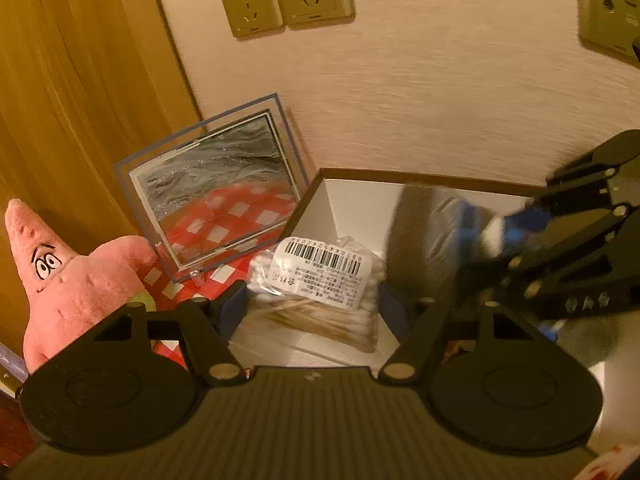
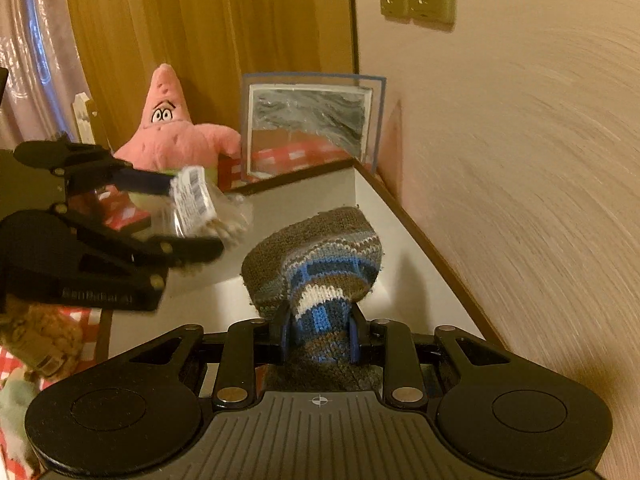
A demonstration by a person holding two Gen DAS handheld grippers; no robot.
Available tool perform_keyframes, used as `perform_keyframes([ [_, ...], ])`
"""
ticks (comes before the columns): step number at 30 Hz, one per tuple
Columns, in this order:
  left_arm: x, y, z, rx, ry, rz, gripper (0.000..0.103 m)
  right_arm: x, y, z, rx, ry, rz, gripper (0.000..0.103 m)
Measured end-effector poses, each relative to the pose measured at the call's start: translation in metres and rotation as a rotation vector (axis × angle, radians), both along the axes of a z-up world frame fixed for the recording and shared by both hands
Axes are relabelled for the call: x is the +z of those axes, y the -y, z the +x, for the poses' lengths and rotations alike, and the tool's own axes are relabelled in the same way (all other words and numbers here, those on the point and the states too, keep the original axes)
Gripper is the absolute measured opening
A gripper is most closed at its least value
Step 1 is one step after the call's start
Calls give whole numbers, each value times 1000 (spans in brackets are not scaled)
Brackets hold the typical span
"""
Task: Organize soft objects
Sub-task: 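Carry the sock with the right tool and the swab packet with the left tool into the box, releasing both, then move the left tool to the white square cloth and pinch it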
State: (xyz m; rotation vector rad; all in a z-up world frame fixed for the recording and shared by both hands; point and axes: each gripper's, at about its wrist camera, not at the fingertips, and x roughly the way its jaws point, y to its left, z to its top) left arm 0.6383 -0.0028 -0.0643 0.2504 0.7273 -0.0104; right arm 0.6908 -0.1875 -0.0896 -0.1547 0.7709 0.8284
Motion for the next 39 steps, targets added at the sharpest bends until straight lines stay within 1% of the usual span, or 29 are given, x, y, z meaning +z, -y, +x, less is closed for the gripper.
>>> perform_keyframes([
  [1, -1, 0, 1, 13, 2, 6, 76, -1, -3, 2, -6, 13, -10, 57],
  [2, -2, -1, 2, 30, 8, 12, 79, -2, -6, 2, -20, 34, -26, 70],
  [3, -3, -2, 3, 43, 12, 11, 79, -3, -8, 2, -31, 62, -35, 72],
  [4, -3, -3, 4, 51, 8, 1, 79, -3, -9, 2, -29, 83, -34, 72],
  [5, -3, -5, 4, 58, 1, -7, 79, -4, -10, 4, -24, 83, -34, 72],
  [7, -2, -5, 3, 58, -6, -13, 79, -4, -8, 6, -25, 60, -31, 72],
  [11, -1, -4, -2, 64, -12, 8, 79, -3, -2, 3, -23, 31, -33, 72],
  [16, 2, -3, -9, 89, -21, -12, 79, 2, 11, -3, -40, -20, -12, 72],
  [22, 12, 5, -27, 107, -19, -34, 79, 10, 26, -15, -44, -41, 15, 72],
  [27, 25, 17, -48, 115, -5, -52, 79, 20, 42, -30, -41, -44, 46, 72],
  [30, 32, 23, -61, 139, -7, -57, 79, 26, 53, -40, -42, -46, 66, 72],
  [34, 44, 31, -87, 170, 0, -89, 79, 34, 70, -55, -34, -53, 103, 72],
  [37, 53, 35, -108, 194, 11, -119, 79, 41, 81, -68, -31, -36, 115, 72],
  [39, 59, 39, -124, 211, 16, -125, 79, 45, 90, -77, -27, -27, 130, 72],
])
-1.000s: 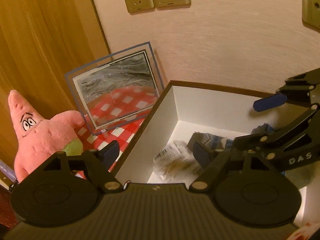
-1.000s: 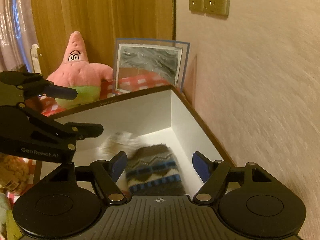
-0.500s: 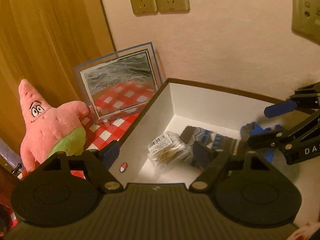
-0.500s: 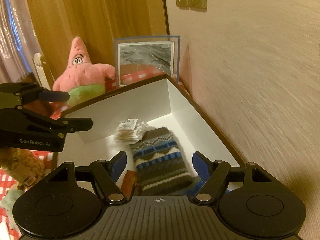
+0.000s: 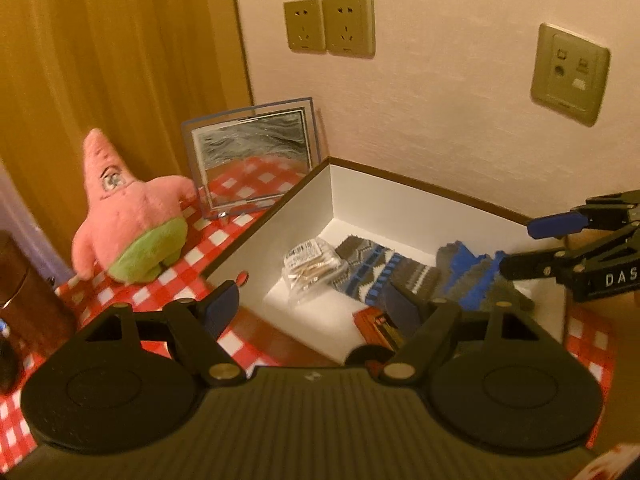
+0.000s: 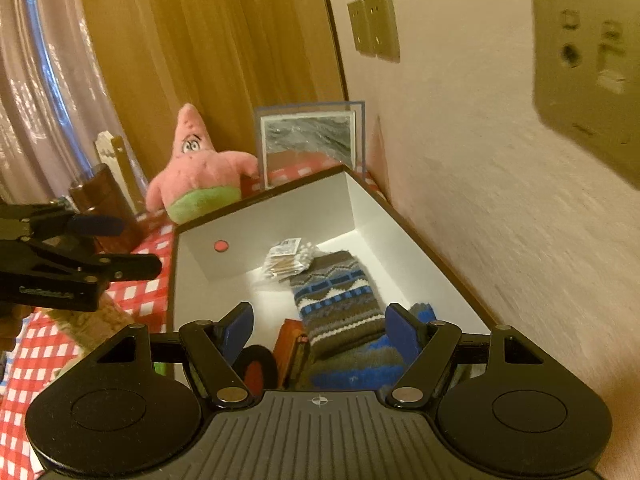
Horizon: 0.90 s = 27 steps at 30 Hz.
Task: Organize soft objects
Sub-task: 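Move the left tool to the white square cloth and pinch it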
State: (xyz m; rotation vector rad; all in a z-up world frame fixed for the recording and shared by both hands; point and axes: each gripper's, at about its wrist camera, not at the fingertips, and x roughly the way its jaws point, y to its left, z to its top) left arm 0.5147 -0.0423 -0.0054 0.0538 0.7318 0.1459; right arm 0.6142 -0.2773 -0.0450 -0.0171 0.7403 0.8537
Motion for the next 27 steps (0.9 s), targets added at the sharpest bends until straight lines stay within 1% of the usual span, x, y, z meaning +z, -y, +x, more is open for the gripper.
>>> perform_keyframes([
  [3, 7, 3, -26, 27, 9, -15, 79, 5, 13, -13, -5, 13, 25, 72],
  [7, 13, 2, -59, 54, 20, -31, 79, 7, 26, -31, -3, 1, 52, 72],
  [14, 15, -9, -118, 92, 31, -64, 79, 9, 35, -75, 4, -11, 48, 72],
  [19, 14, -20, -158, 104, 39, -85, 79, 12, 35, -113, -10, -20, 37, 72],
  [24, 10, -32, -195, 102, 16, -72, 79, 10, 26, -152, -34, -44, 20, 72],
  [27, 4, -45, -219, 108, 0, -89, 79, 7, 17, -176, -37, -69, 9, 72],
])
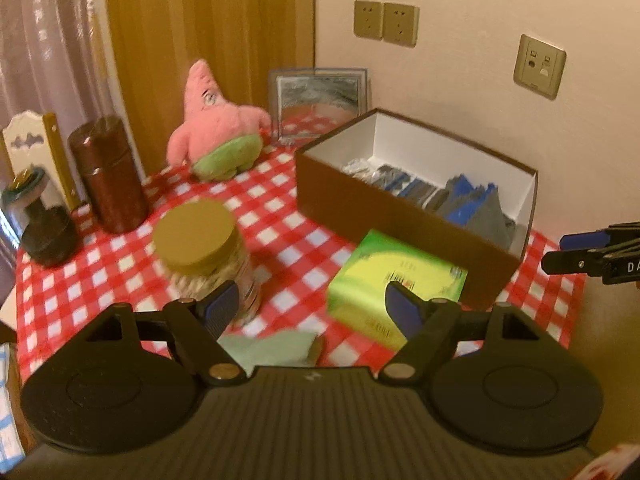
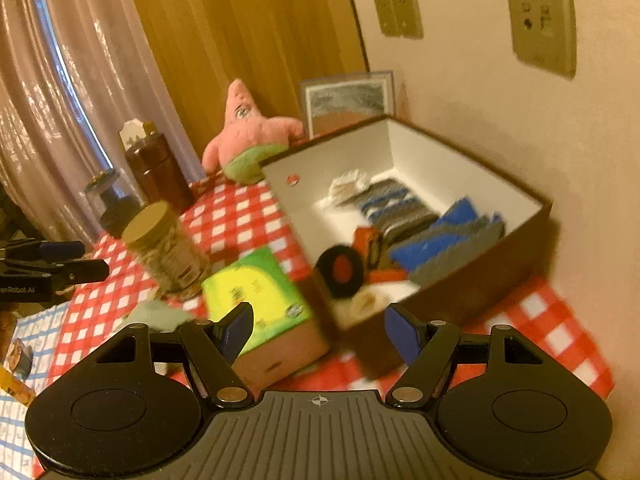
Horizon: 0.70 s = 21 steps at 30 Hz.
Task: Organize soft objects
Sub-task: 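Move the left tool to the white square cloth and pinch it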
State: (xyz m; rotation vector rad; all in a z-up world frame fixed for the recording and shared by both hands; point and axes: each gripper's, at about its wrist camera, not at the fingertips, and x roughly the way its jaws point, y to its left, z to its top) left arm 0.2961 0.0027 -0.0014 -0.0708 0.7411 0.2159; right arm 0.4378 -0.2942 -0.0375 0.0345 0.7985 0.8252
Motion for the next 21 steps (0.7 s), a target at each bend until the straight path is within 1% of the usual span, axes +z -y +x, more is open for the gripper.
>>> perform_keyframes([
  [5, -11, -20, -34, 12, -36, -3, 79, -7, -20, -36, 6, -40, -14, 72],
  [13, -27, -57, -82, 26, -76, -20, 78, -24, -57, -85, 8, -78, -70, 72],
  [17, -39, -68, -100, 25, -99, -21, 78, -34, -75, -106, 21, -89, -83, 72],
  [21, -54, -75, -115, 28, -136, -39, 78, -45, -97, -125, 53, -101, -104, 72],
])
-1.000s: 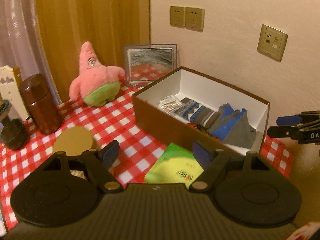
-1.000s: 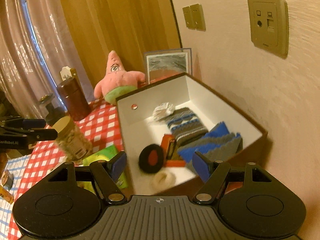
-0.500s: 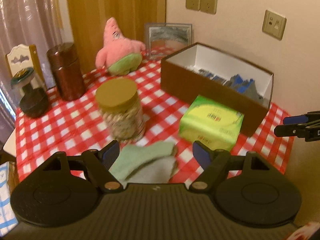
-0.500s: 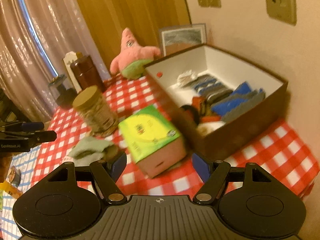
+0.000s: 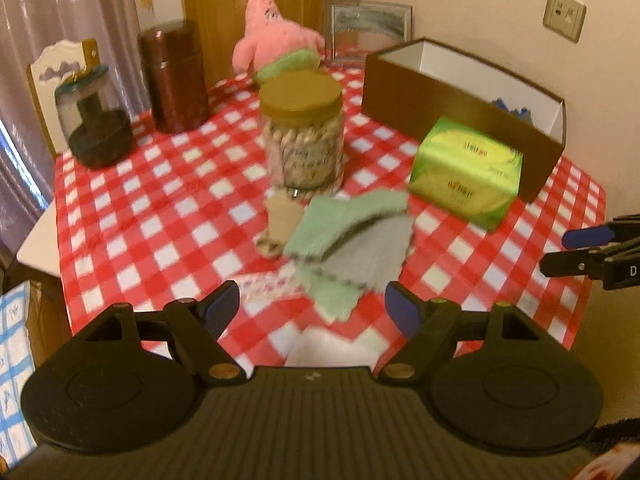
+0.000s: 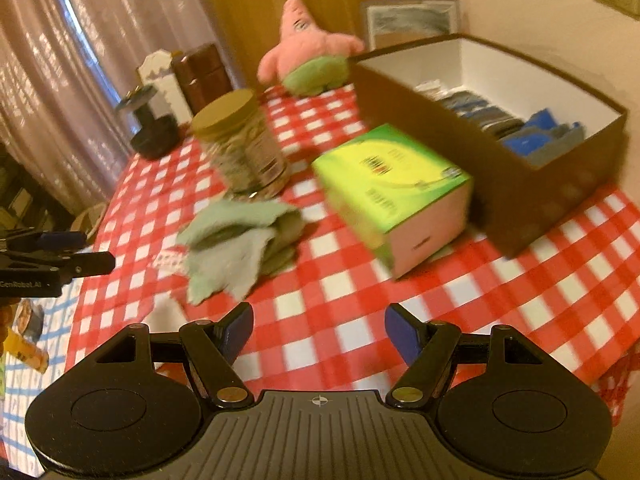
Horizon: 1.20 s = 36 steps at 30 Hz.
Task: Organize soft objects
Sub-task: 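Move the left tool to the white square cloth and pinch it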
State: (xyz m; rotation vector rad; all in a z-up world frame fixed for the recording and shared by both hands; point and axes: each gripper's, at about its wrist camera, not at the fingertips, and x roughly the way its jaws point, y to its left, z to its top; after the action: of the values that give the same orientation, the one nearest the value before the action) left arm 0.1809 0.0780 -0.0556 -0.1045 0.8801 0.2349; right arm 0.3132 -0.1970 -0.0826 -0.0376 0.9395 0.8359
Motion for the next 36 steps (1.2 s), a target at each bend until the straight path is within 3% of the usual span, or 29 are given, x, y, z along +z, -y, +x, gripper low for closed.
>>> perform_keyframes([
  [15, -49, -6, -23, 1, -83, -39, 78, -32, -67, -29, 147, -37, -83, 72],
  [28, -89, 4, 1, -42, -166, -49, 78, -54, -79, -21, 164, -81, -122, 72],
  [36, -103, 7, 10, -44, -171, -36, 78, -62, -80, -15, 154, -96, -128, 72],
])
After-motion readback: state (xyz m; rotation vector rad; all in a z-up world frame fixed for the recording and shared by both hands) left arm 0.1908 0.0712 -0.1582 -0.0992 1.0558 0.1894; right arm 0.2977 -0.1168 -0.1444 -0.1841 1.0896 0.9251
